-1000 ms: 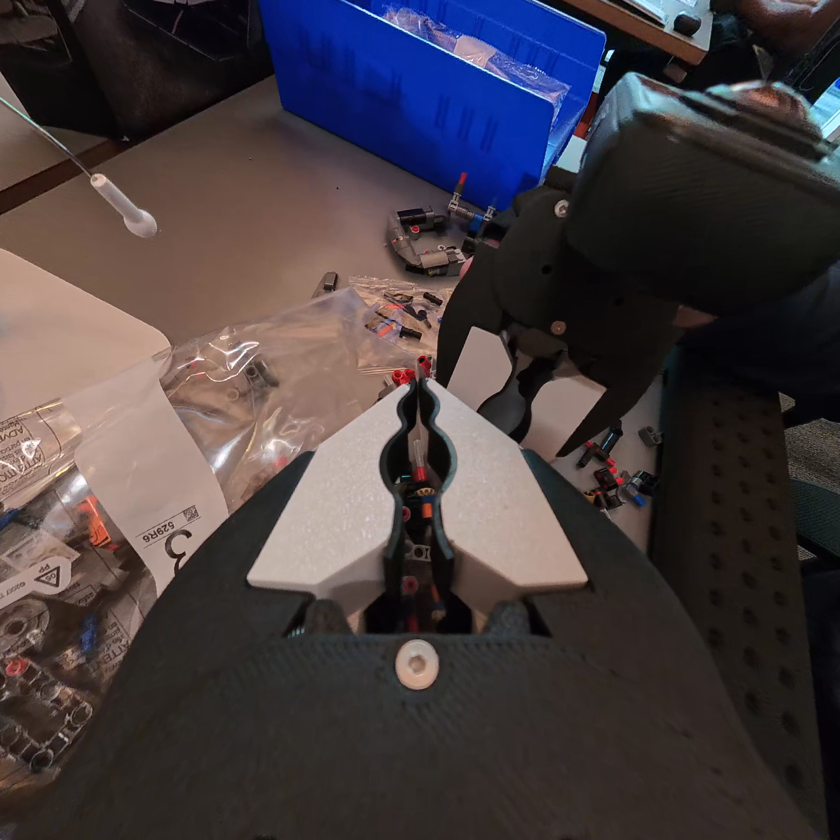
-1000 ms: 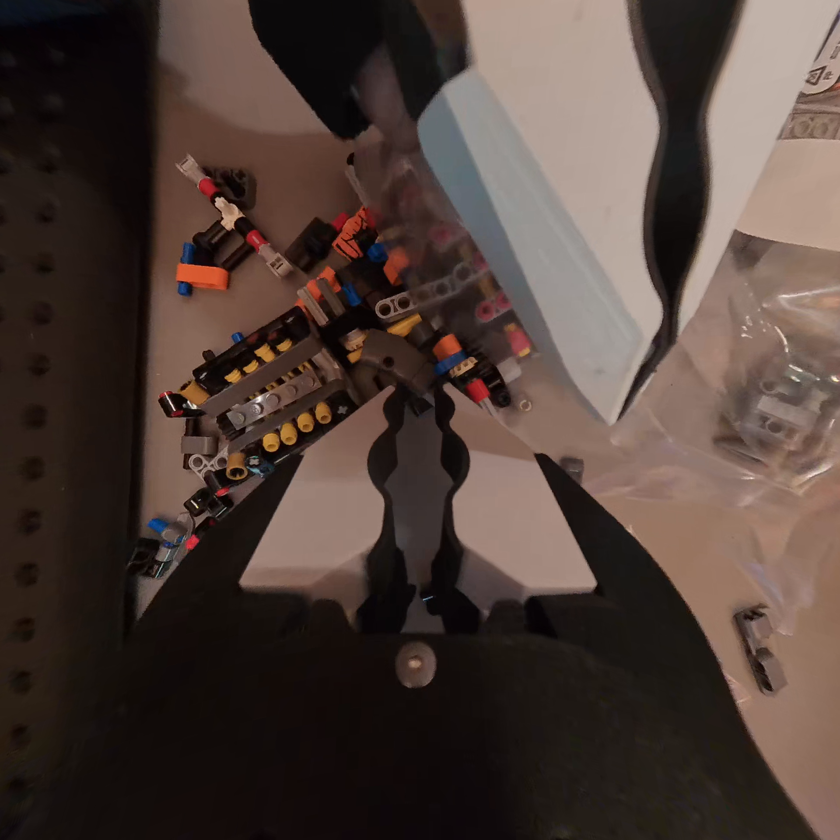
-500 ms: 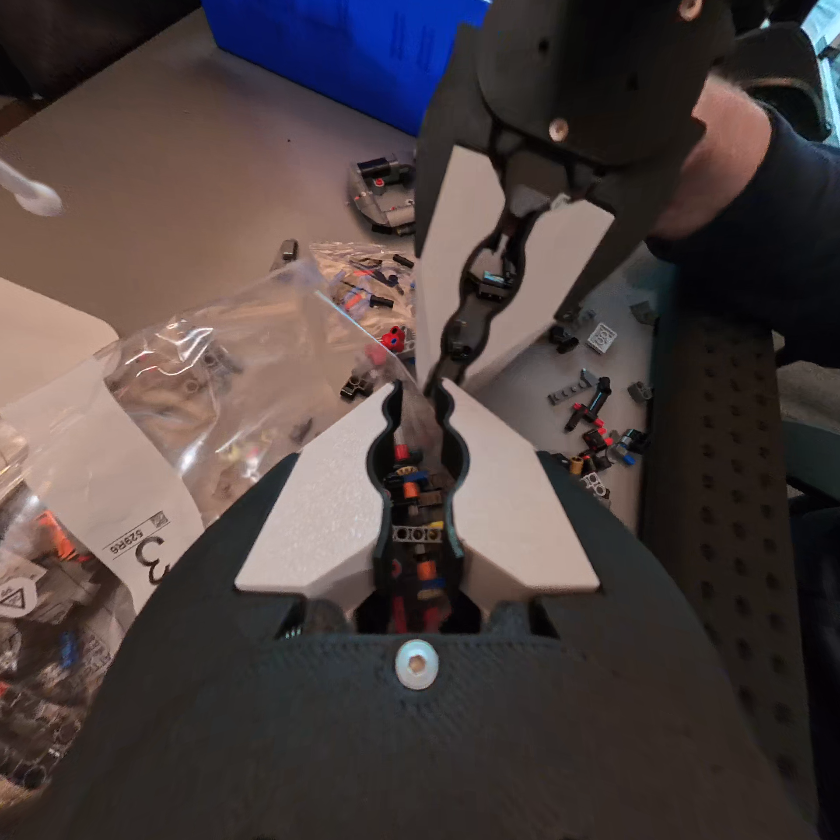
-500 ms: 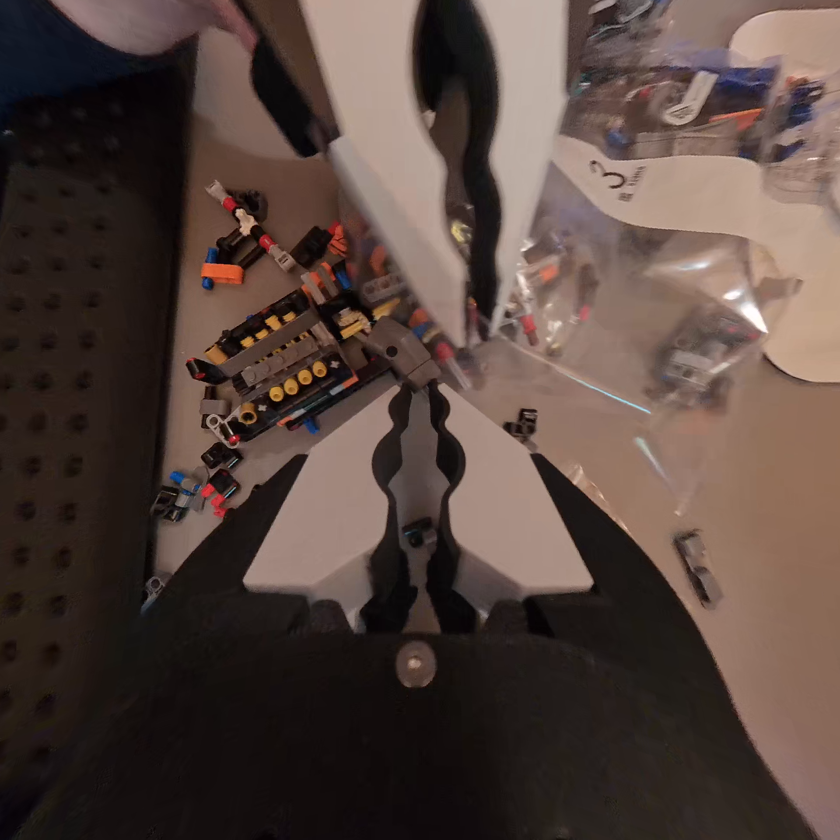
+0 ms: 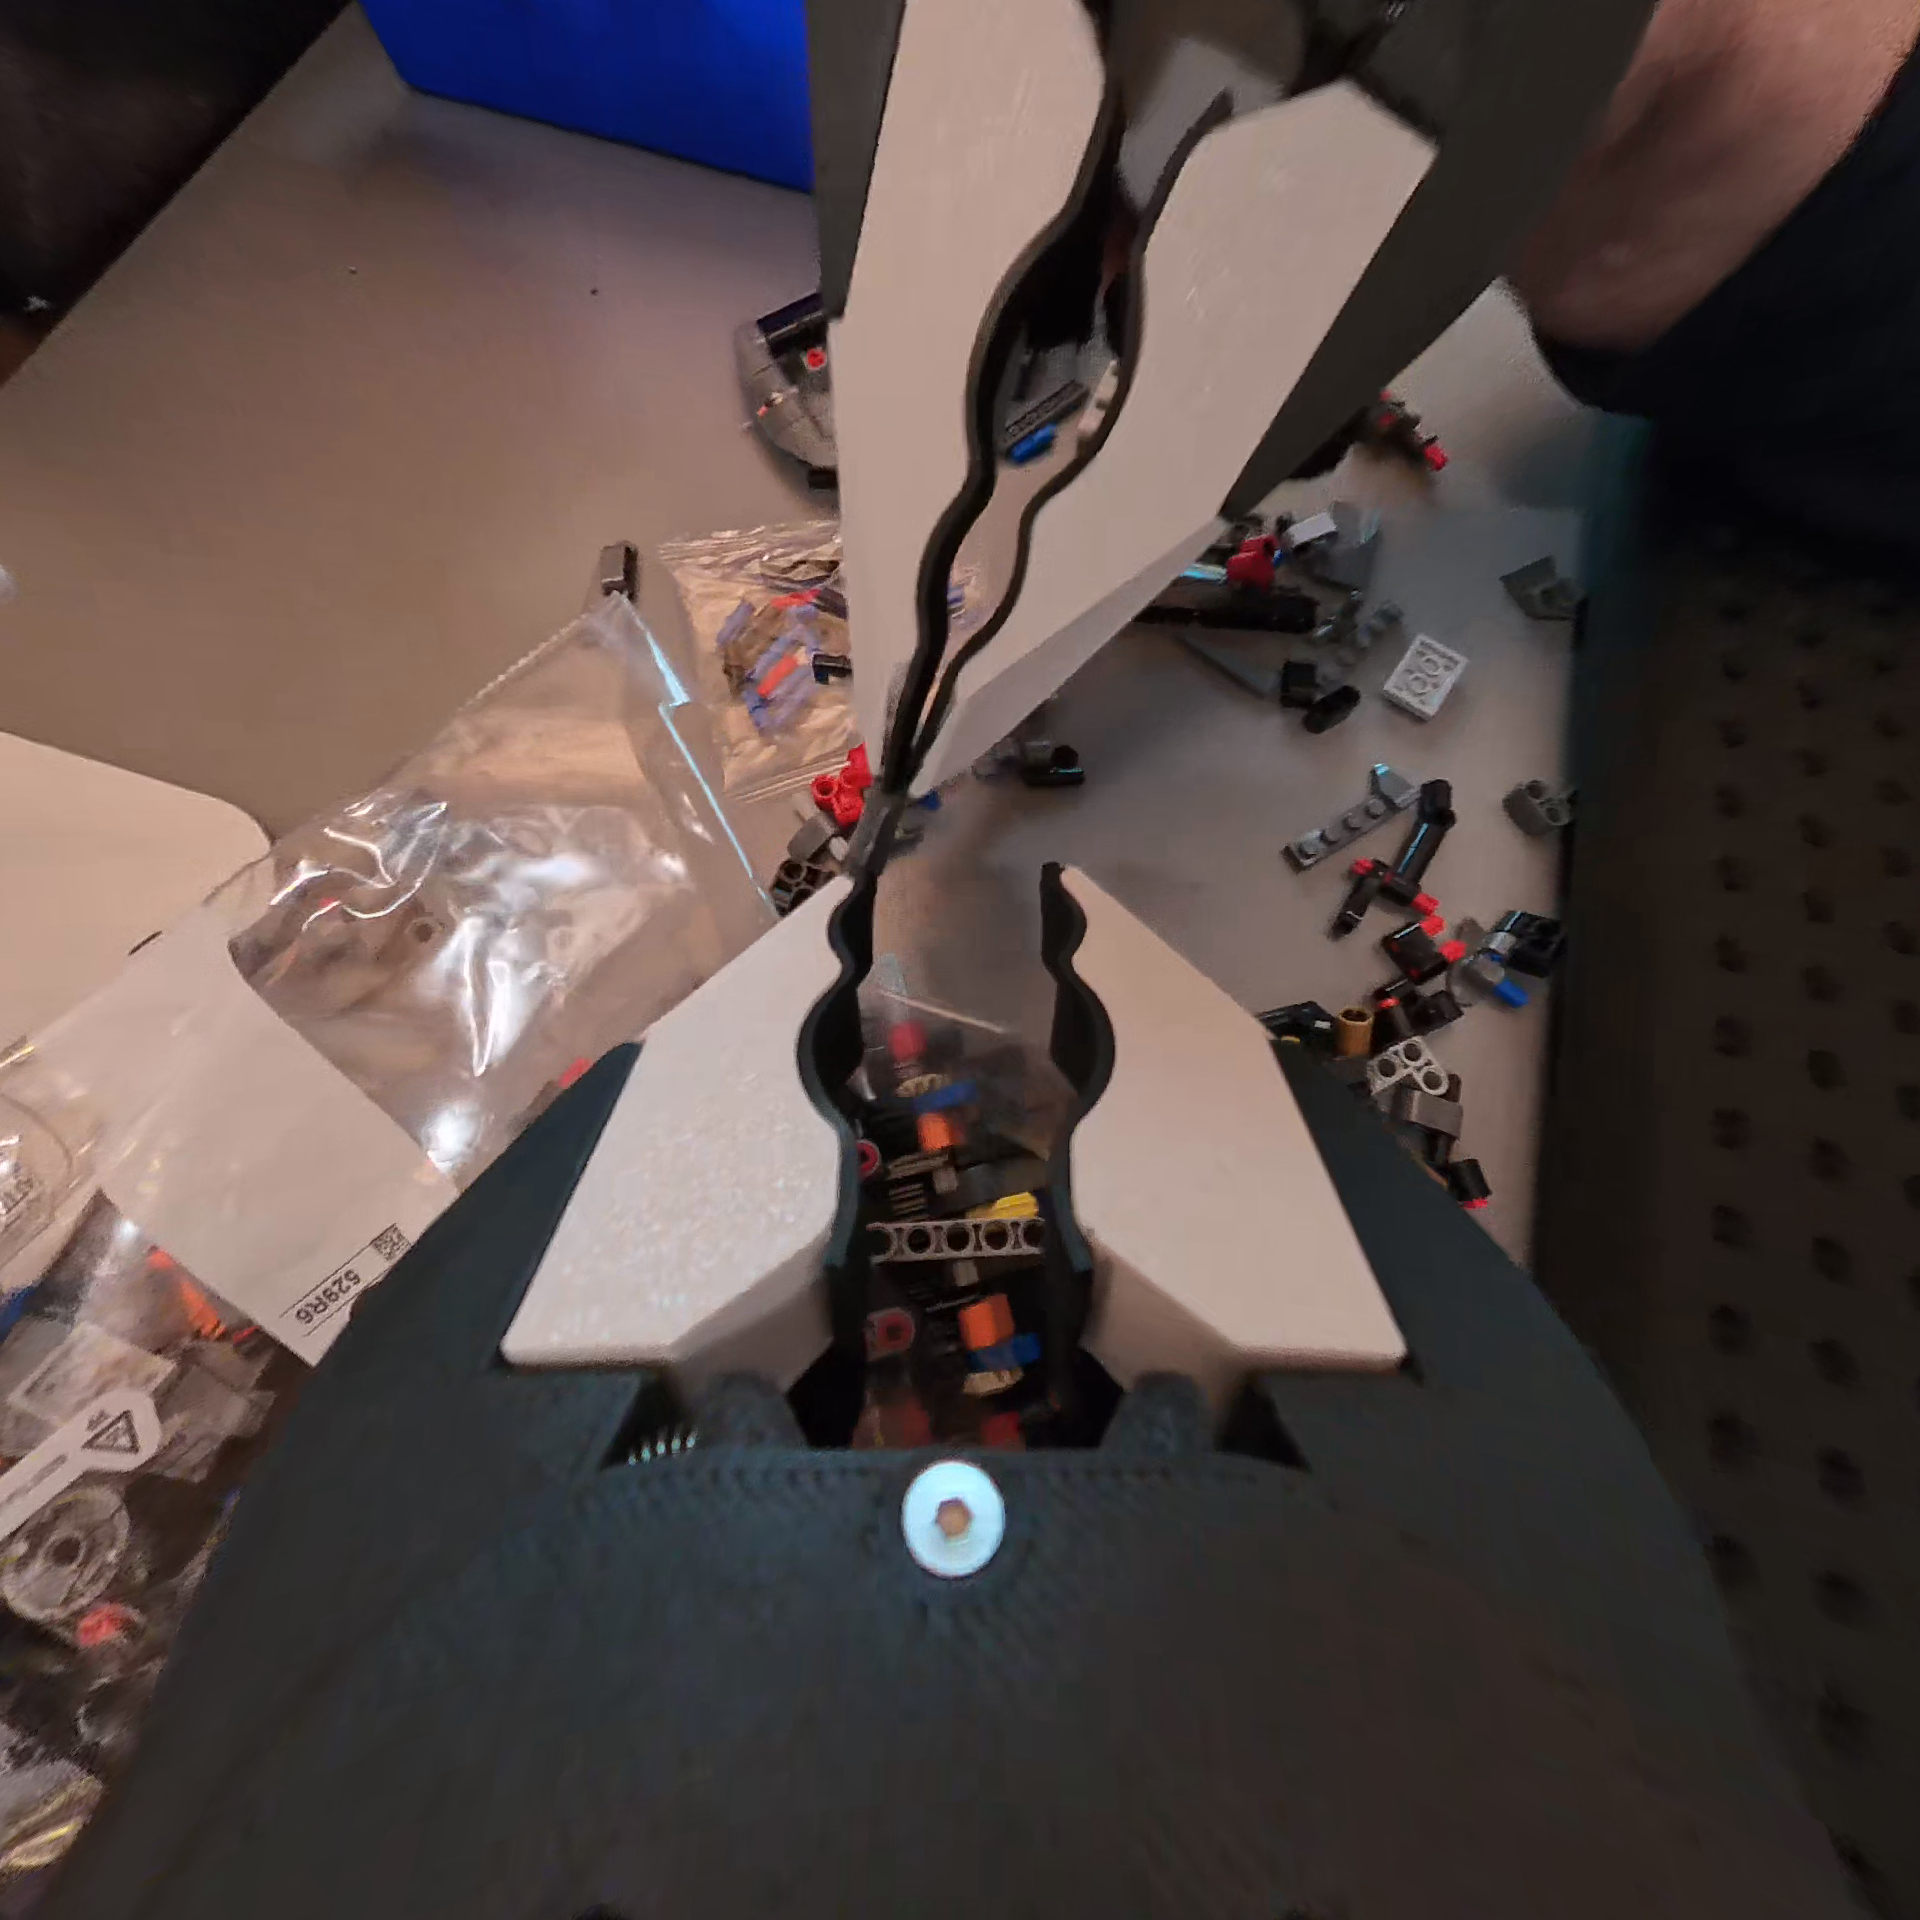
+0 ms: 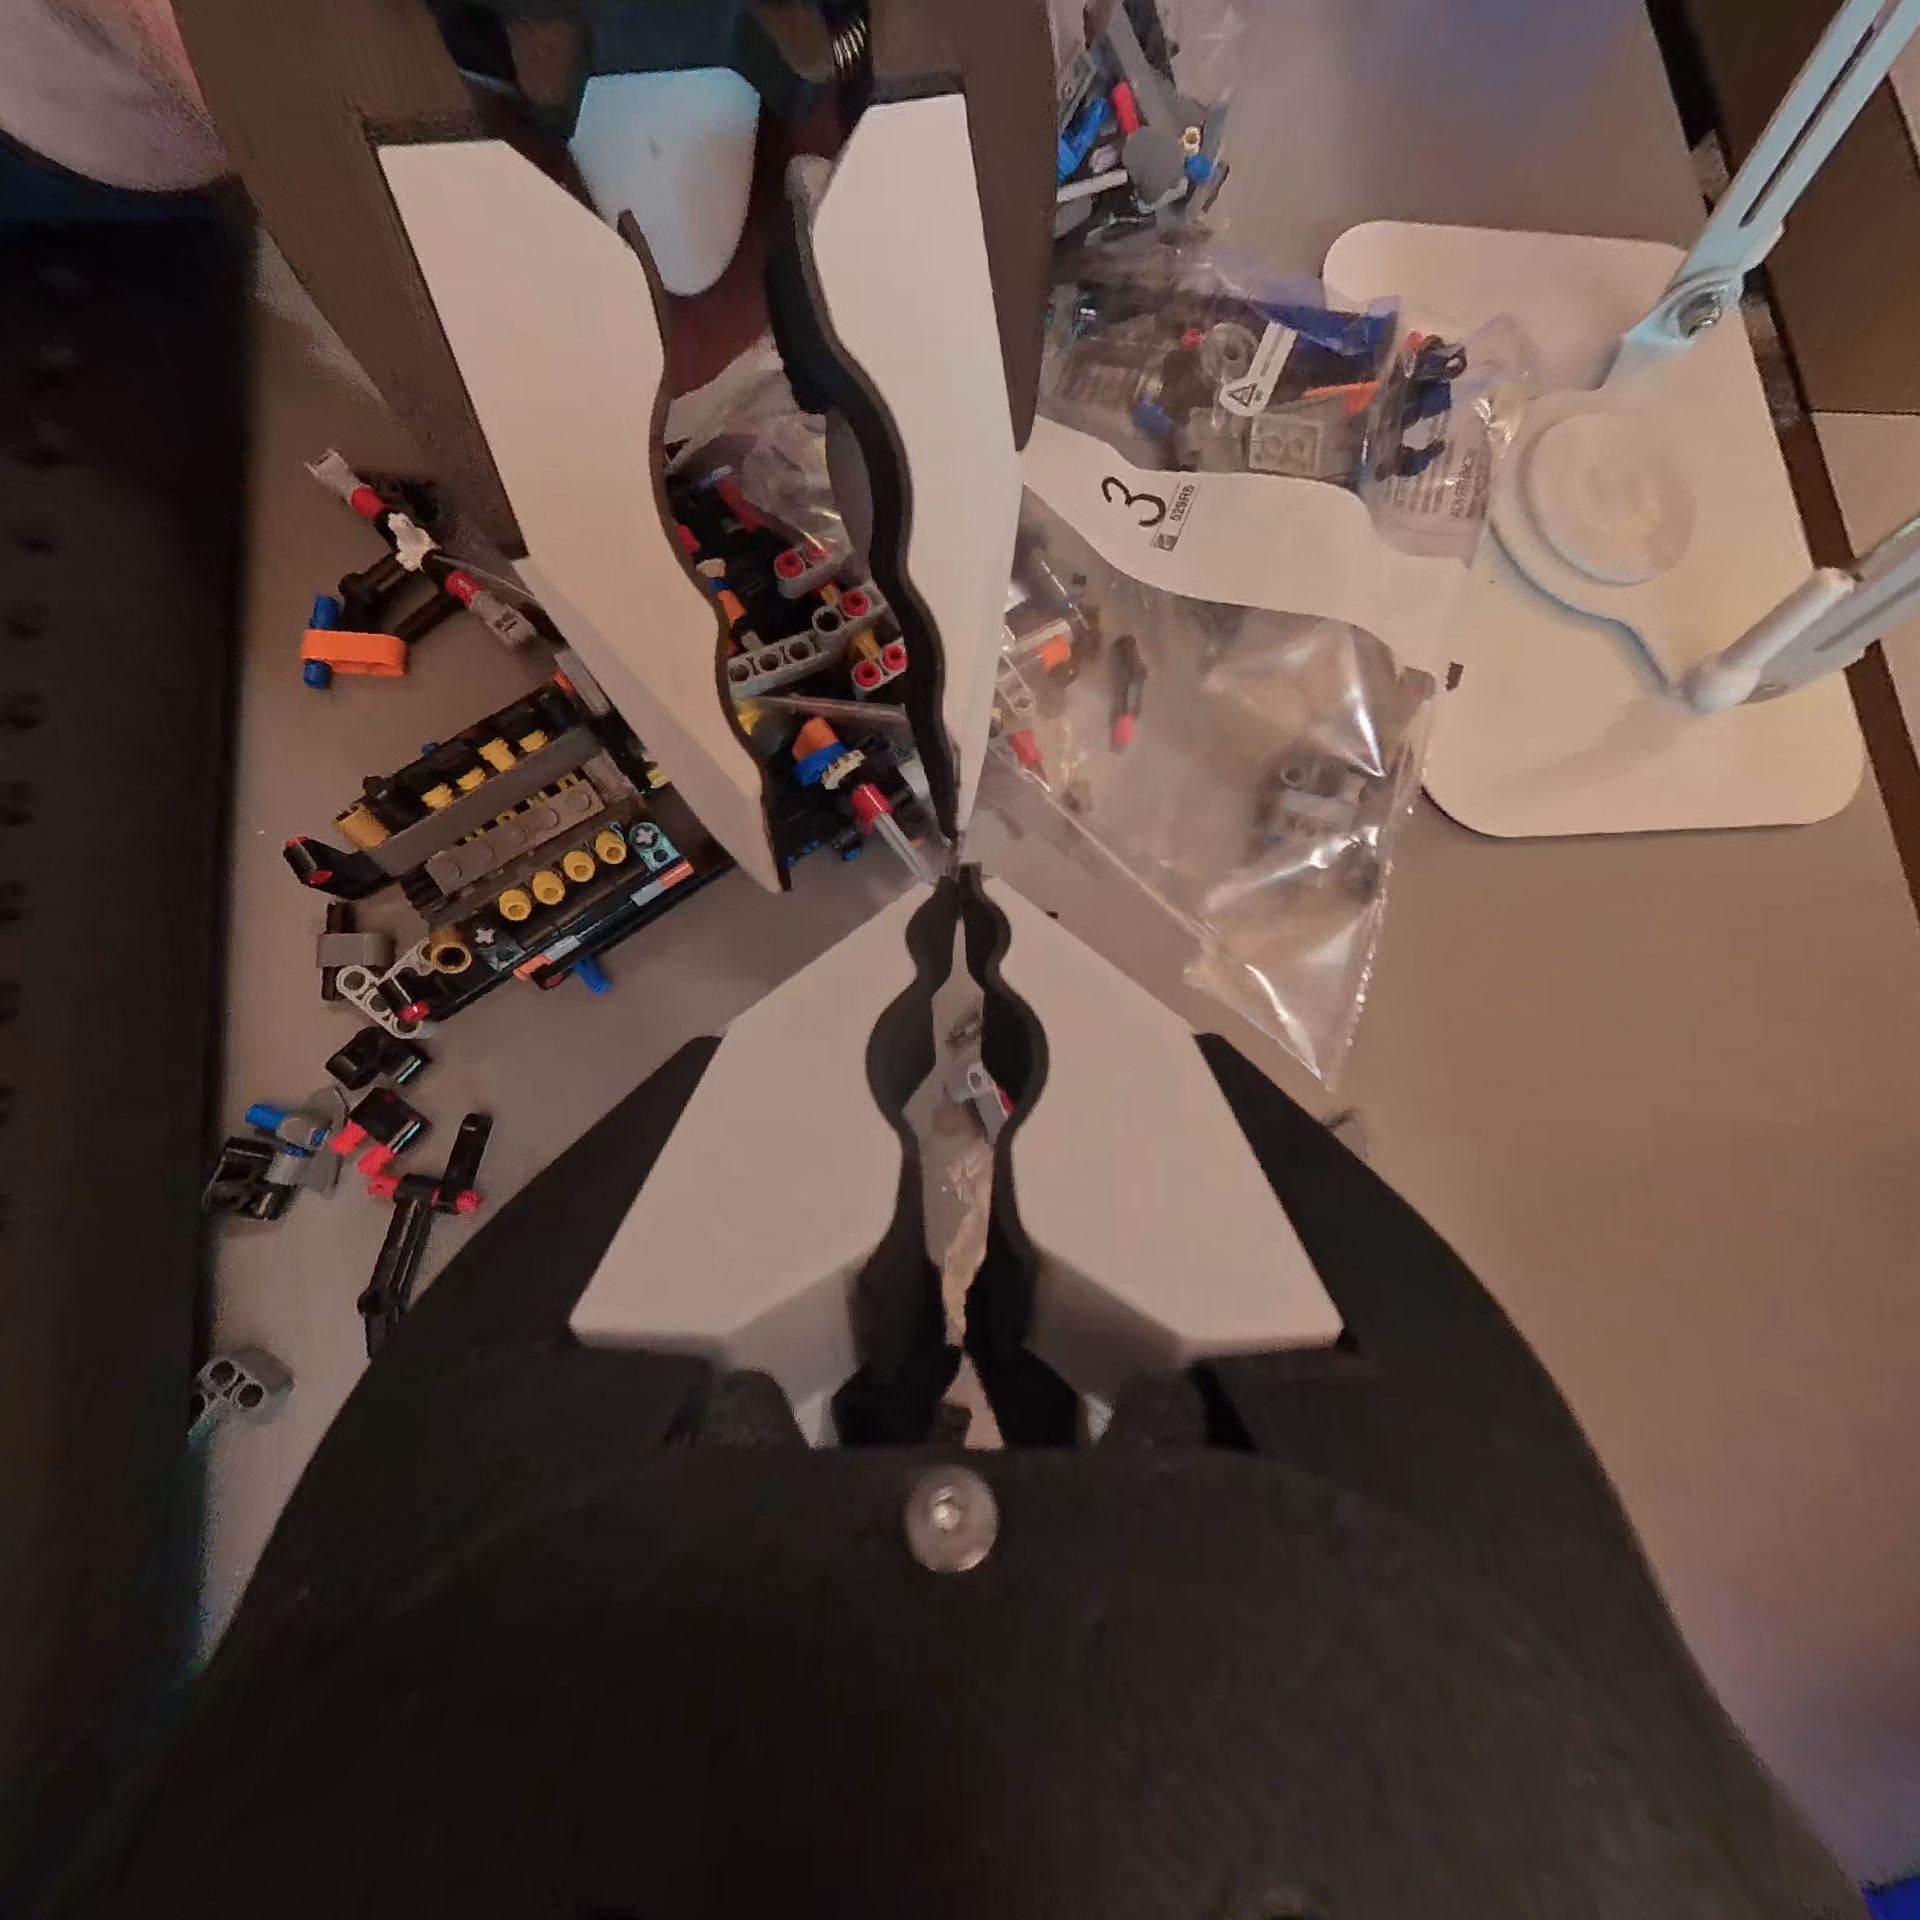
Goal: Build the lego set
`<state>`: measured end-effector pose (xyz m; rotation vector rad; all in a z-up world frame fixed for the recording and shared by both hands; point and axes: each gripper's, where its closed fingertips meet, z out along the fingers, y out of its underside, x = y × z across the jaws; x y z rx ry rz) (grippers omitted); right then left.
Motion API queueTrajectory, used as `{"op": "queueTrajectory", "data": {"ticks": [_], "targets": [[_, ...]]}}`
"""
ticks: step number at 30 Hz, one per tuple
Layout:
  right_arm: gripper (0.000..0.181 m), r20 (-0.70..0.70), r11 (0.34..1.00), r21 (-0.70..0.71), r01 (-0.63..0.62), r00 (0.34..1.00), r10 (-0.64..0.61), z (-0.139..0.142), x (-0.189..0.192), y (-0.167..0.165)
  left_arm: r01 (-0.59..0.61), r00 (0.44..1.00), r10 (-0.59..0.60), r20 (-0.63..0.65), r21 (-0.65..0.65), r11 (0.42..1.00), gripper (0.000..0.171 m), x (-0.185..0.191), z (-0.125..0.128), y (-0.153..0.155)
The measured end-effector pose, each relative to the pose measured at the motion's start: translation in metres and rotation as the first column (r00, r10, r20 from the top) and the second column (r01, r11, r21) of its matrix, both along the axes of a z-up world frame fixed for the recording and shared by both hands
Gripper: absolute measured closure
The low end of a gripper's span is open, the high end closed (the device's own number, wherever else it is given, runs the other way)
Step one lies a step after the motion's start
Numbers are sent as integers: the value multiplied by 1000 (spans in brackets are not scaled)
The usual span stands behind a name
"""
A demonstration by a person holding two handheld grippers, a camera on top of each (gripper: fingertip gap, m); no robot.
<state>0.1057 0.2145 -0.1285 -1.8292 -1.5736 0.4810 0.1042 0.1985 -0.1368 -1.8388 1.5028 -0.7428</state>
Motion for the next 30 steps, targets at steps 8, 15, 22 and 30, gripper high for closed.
{"op": "queueTrajectory", "data": {"ticks": [8, 15, 22, 30], "targets": [[181, -6, 1000, -18, -13, 1000, 12, -1, 2, -2, -25, 998, 26, -49, 33, 999, 143, -2, -8, 6], [181, -77, 999, -42, -10, 997, 7, 8, 1, -2, -24, 997, 27, -69, 32, 999, 144, -2, -12, 6], [159, 155, 988, -42, 145, 978, -137, -43, 23, 29, -34, 996, 37, -84, 36, 999, 147, -4, -13, 8], [172, 199, 982, -104, 158, 971, -135, -62, 24, 28, -33, 996, 36, -86, 36, 999, 148, -4, -14, 8]]}}
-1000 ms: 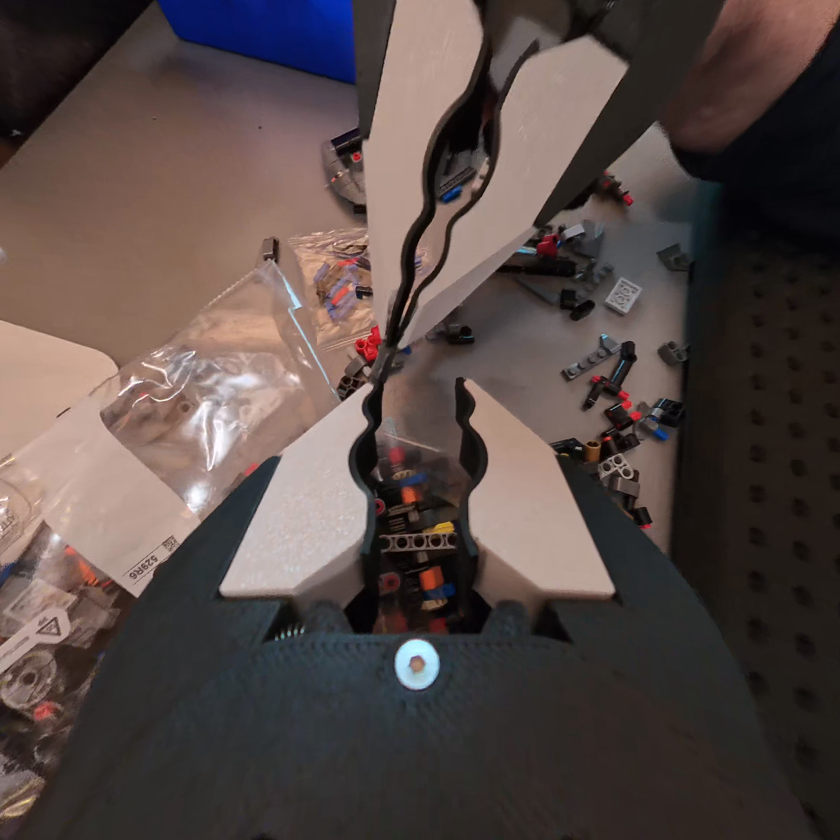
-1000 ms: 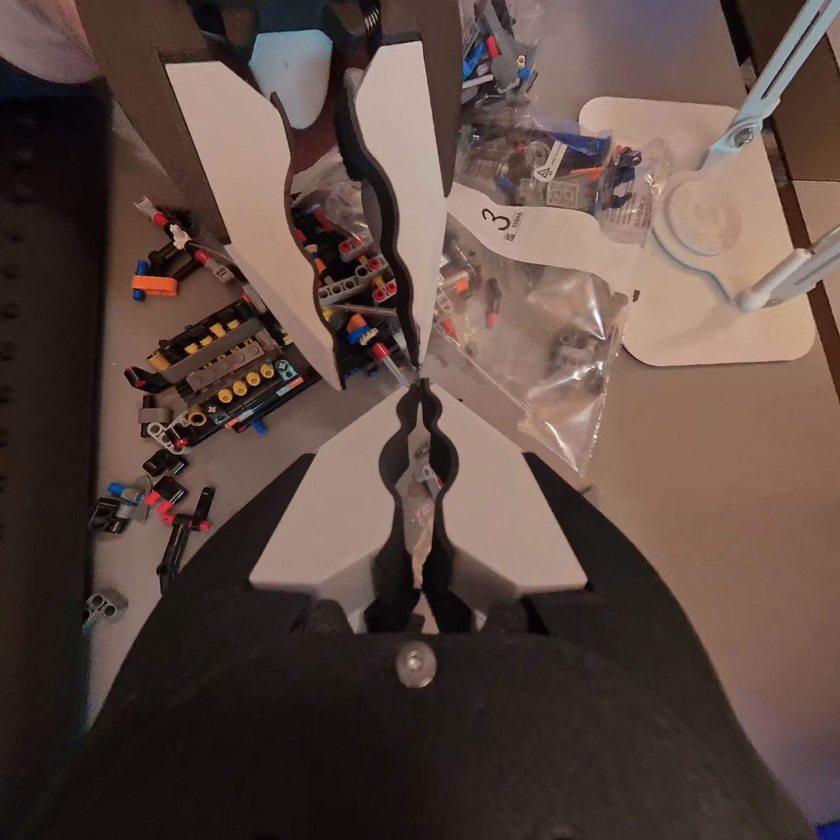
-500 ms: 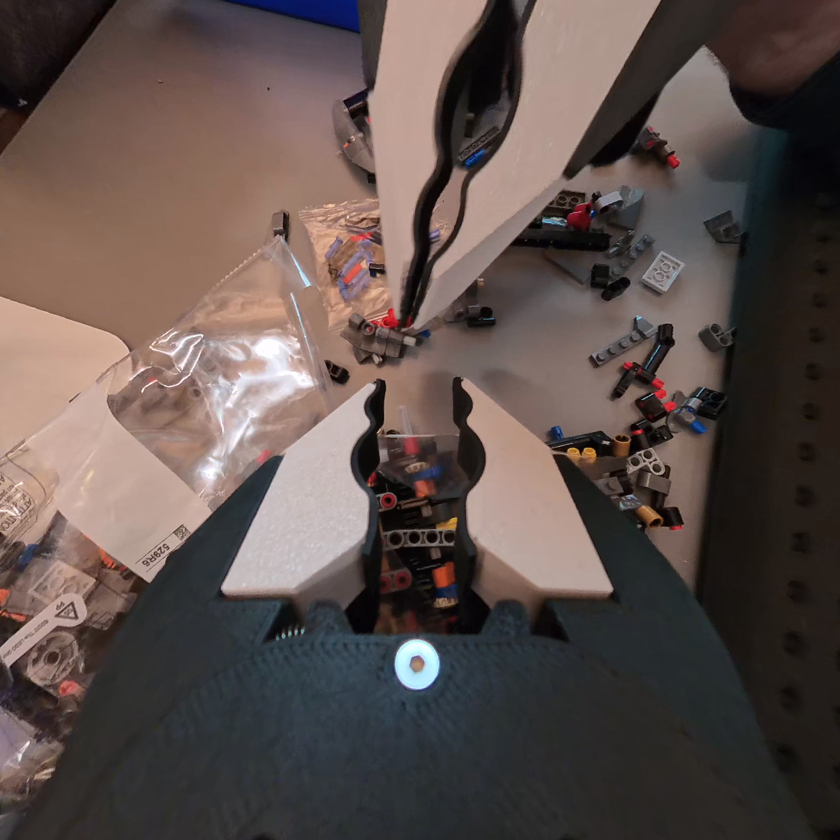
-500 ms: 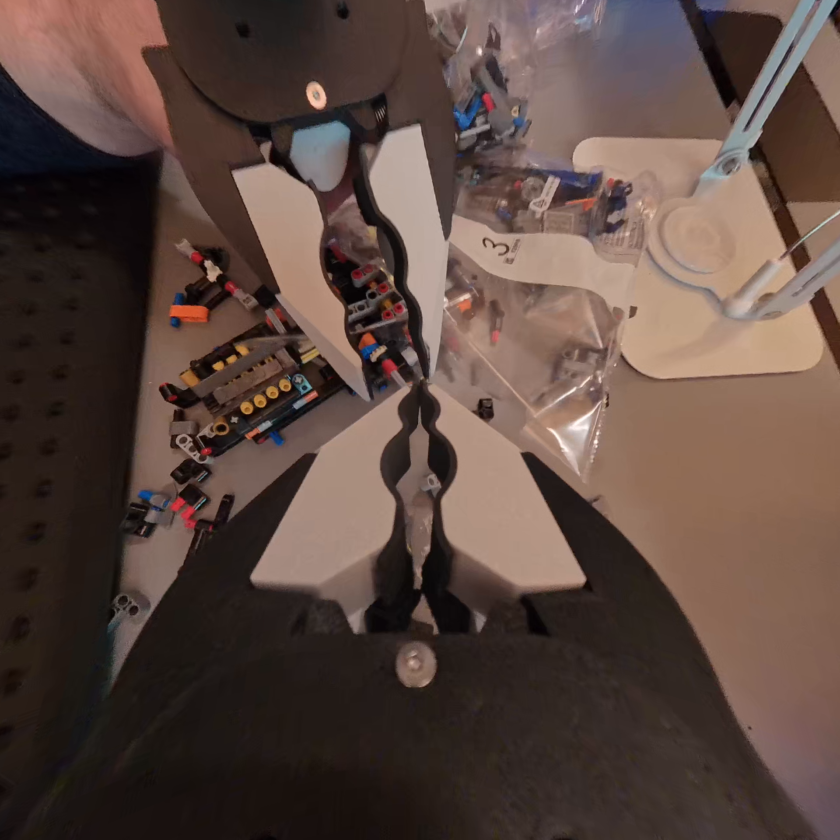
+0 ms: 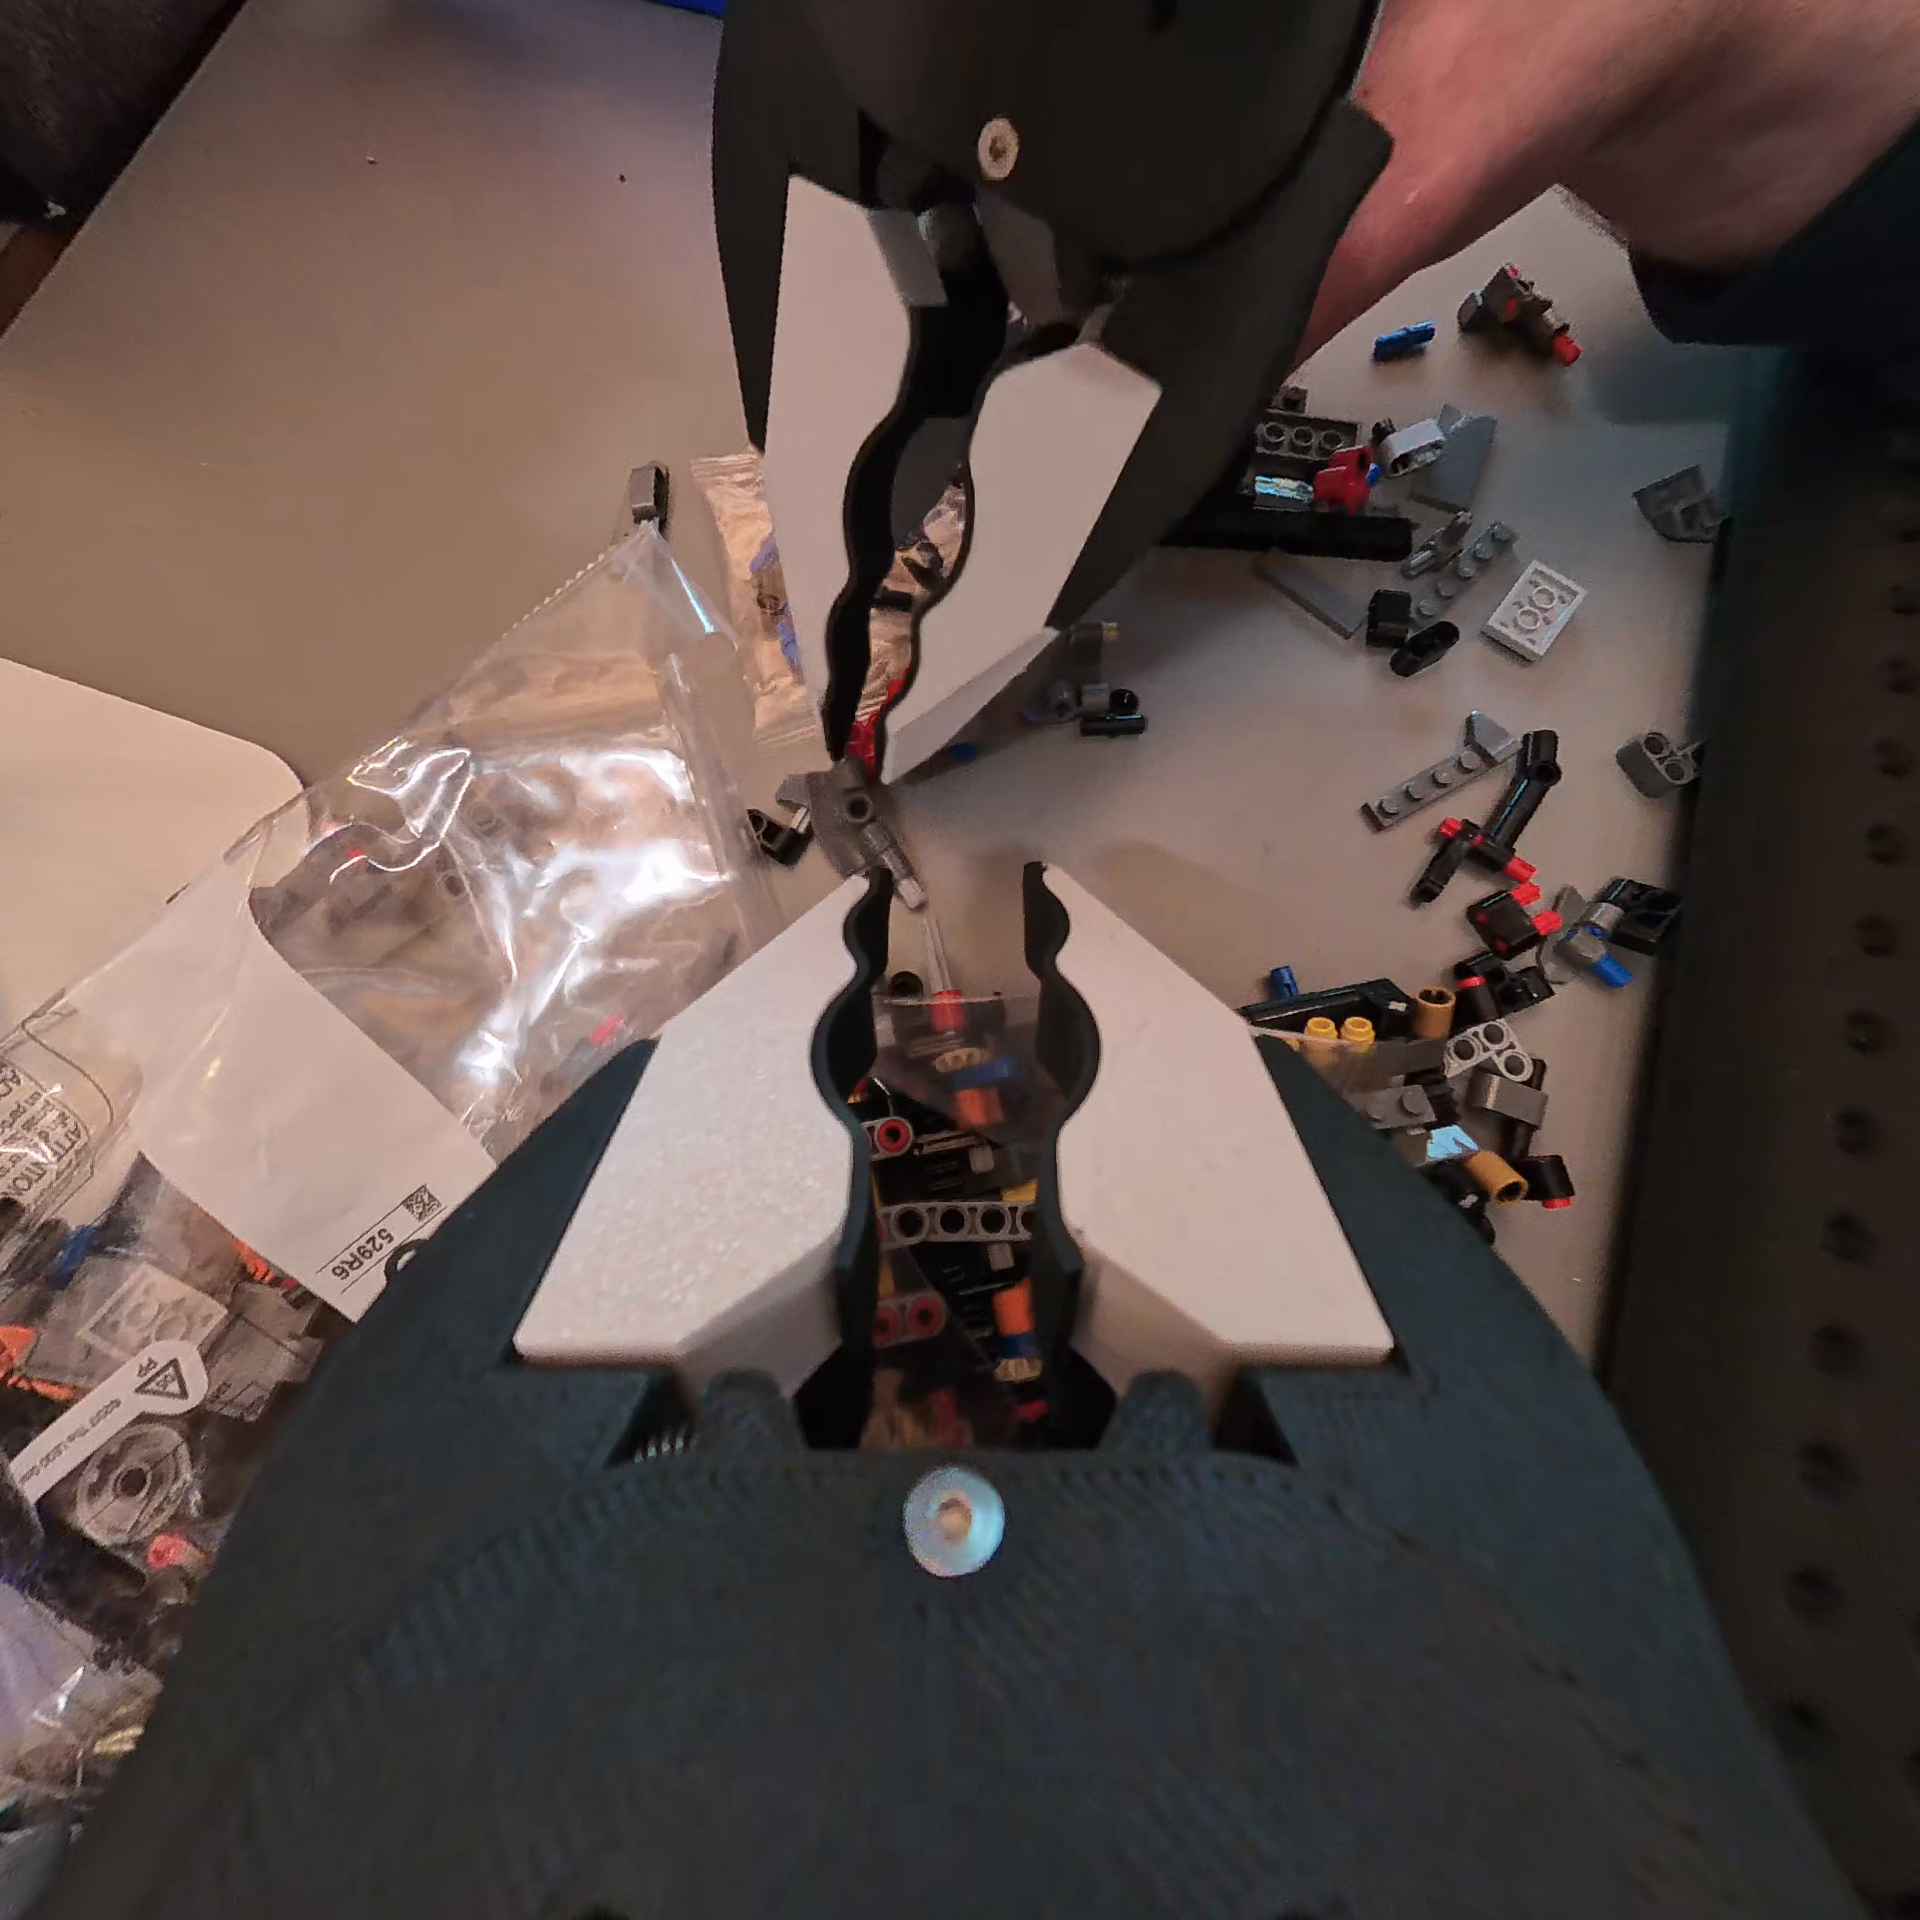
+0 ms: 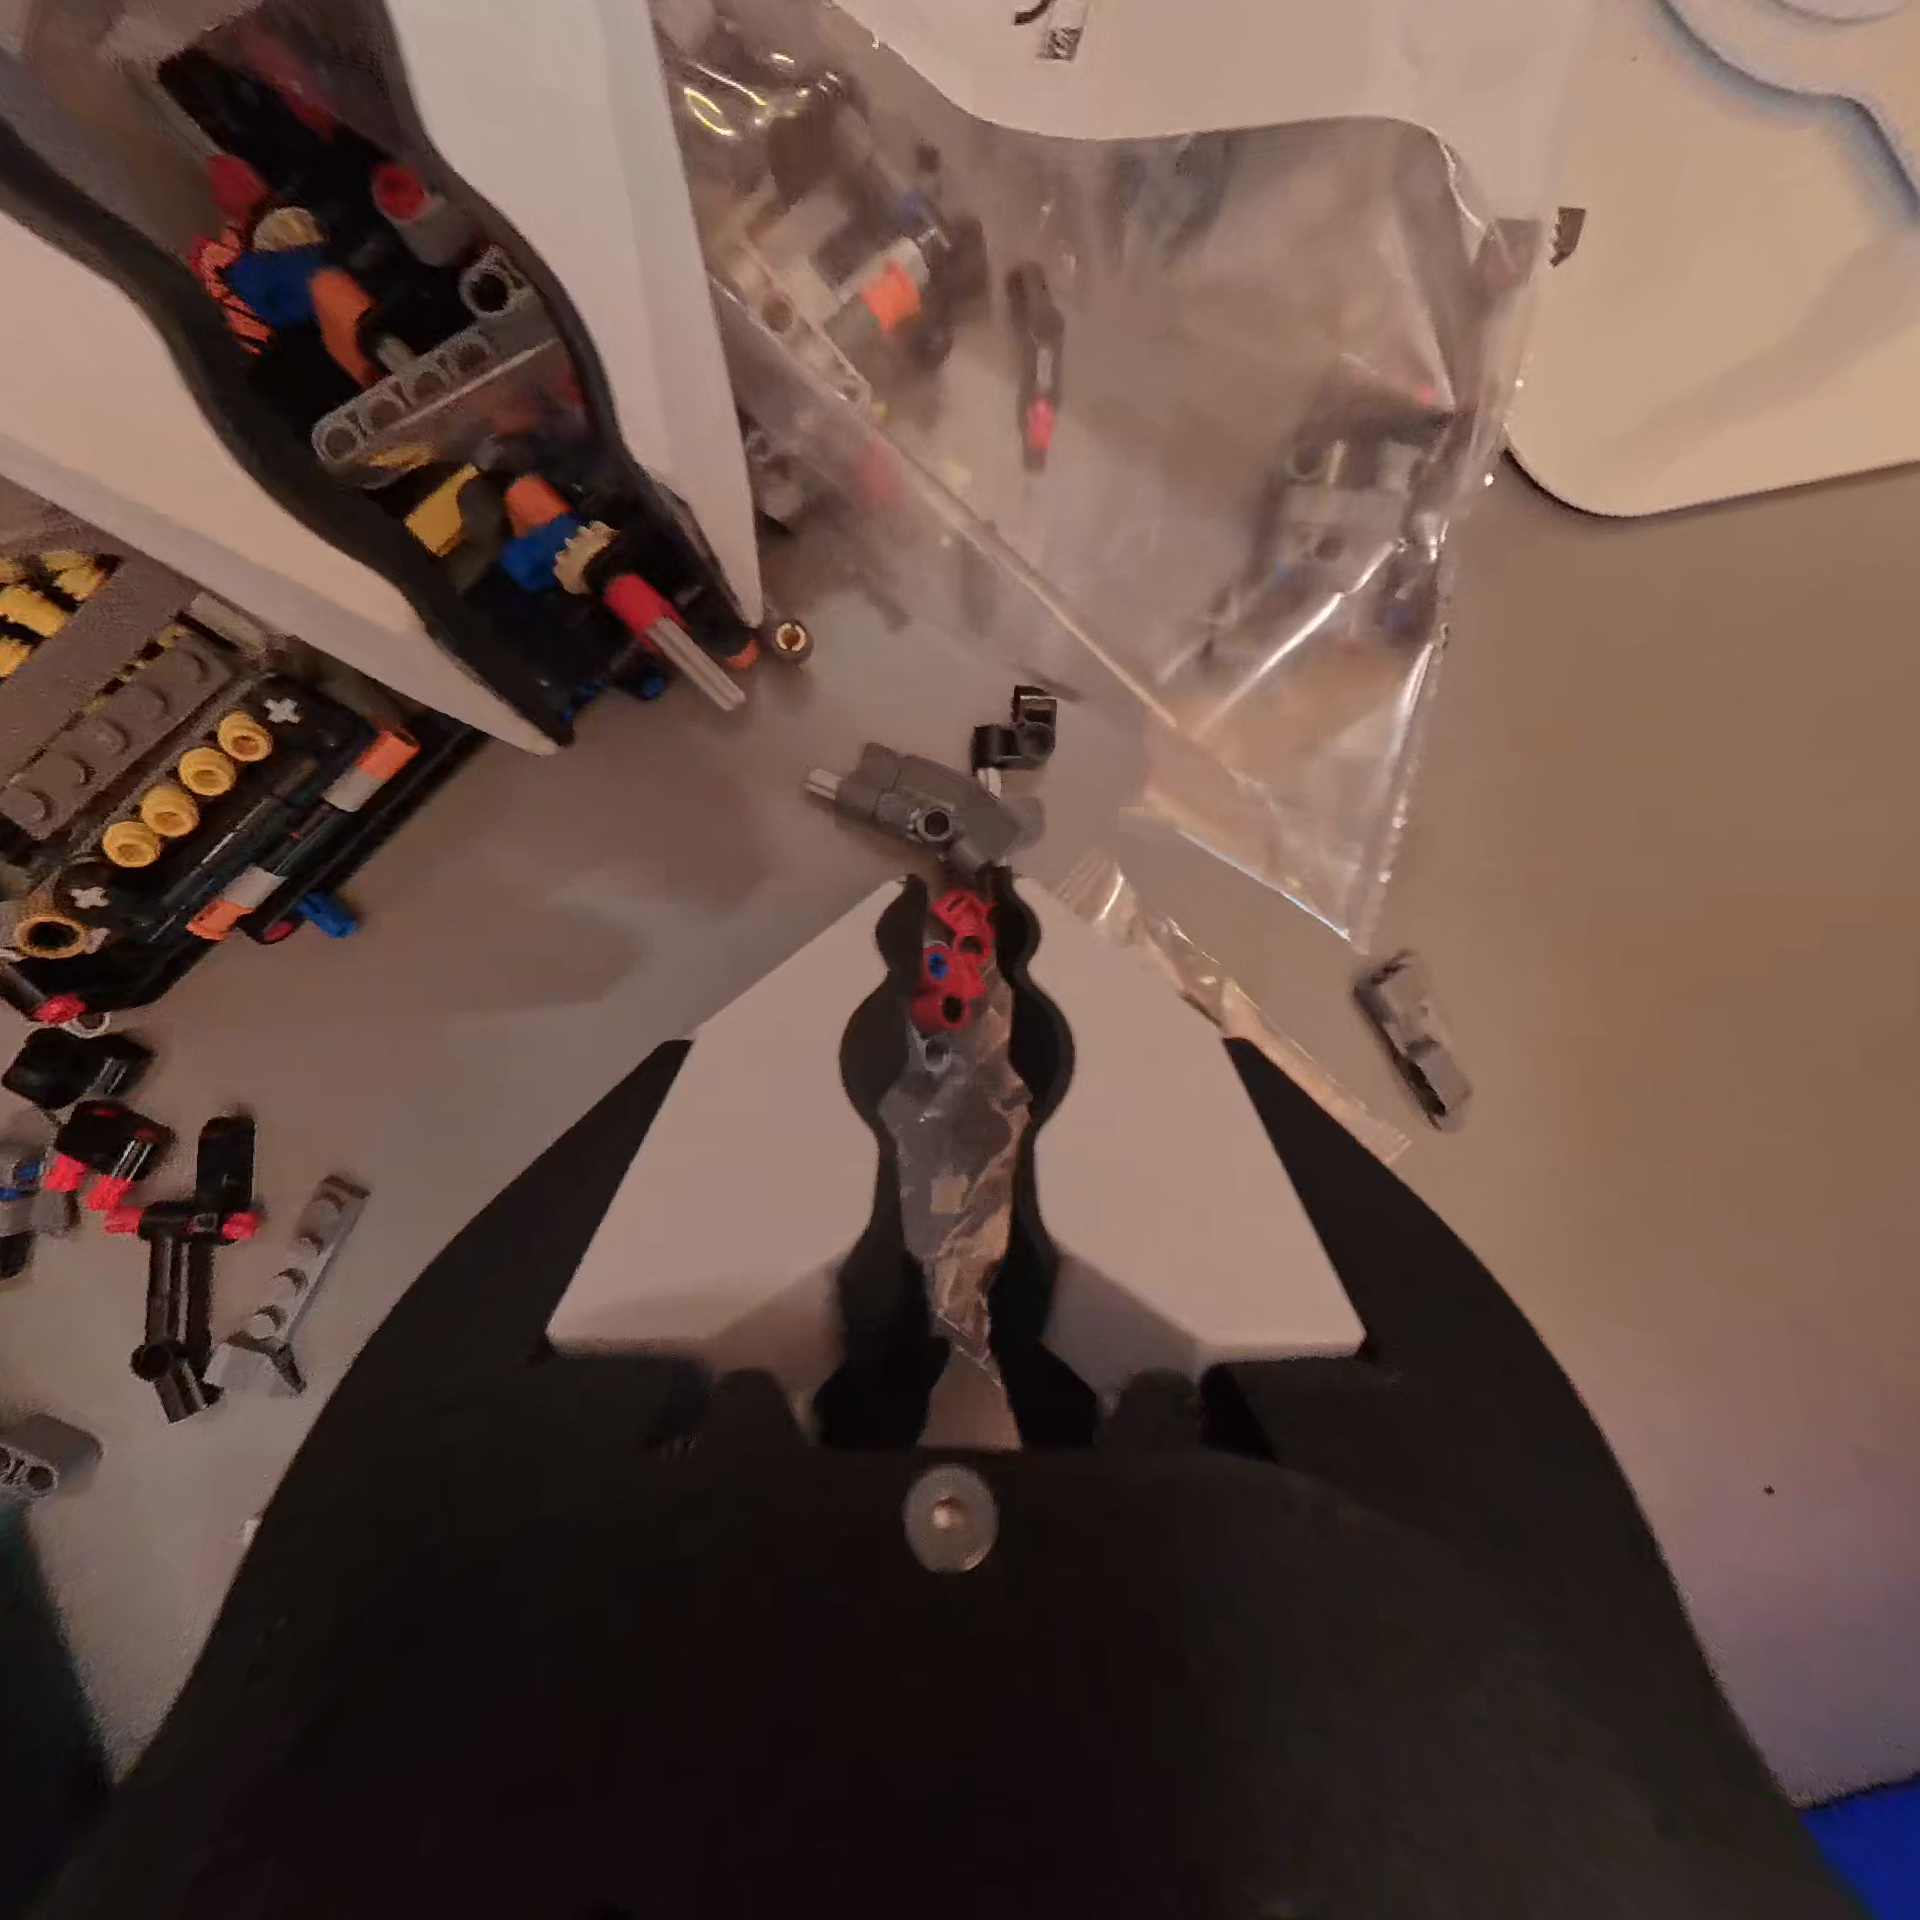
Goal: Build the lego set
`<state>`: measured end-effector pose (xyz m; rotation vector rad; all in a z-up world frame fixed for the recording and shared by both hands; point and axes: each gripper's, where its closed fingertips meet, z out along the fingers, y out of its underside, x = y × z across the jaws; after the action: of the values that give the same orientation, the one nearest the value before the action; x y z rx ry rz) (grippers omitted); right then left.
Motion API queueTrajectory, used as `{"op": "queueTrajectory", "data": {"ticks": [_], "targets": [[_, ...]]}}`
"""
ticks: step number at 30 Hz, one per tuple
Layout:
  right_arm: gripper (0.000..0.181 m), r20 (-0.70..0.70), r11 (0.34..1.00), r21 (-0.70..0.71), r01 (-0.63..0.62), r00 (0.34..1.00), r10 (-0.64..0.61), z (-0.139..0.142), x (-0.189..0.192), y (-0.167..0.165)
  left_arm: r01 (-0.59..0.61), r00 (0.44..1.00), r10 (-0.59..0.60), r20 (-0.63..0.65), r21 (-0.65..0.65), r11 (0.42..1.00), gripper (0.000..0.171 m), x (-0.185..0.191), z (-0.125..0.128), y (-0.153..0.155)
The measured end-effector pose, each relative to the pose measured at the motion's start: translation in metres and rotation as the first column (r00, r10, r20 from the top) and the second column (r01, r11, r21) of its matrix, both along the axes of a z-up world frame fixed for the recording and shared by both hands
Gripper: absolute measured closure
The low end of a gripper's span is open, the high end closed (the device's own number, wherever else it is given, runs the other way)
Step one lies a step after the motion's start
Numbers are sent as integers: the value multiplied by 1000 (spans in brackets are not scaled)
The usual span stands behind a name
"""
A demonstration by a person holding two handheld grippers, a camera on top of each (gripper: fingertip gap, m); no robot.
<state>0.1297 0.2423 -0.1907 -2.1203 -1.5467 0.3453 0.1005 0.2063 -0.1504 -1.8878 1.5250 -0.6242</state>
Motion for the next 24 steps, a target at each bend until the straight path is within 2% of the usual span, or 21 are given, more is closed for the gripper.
{"op": "queueTrajectory", "data": {"ticks": [2, 5, 10, 12, 15, 24], "targets": [[173, -46, 1000, -2, -2, 999, 2, 7, -5, -1, 1, 1000, -1, 0, 0, 1000, 148, 0, 0, 0], [159, -129, 999, -46, 2, 992, -8, 14, -13, -1, 2, 1000, -2, -5, -2, 1000, 149, 1, -1, 0], [149, -63, 997, -71, -22, 998, 18, -4, -13, -4, 1, 1000, -1, -10, -6, 1000, 149, 1, -3, 1], [163, -57, 996, -75, -51, 997, 47, -6, -16, -8, 0, 1000, 0, -8, -5, 1000, 149, 0, -3, 1], [170, -68, 996, -69, -62, 996, 57, -2, -17, -10, -2, 1000, 2, -9, -5, 1000, 149, 0, -3, 1], [175, -129, 991, -69, -116, 986, 106, 16, -18, -25, 4, 1000, -3, -27, 32, 999, 147, 2, -5, 2]]}}
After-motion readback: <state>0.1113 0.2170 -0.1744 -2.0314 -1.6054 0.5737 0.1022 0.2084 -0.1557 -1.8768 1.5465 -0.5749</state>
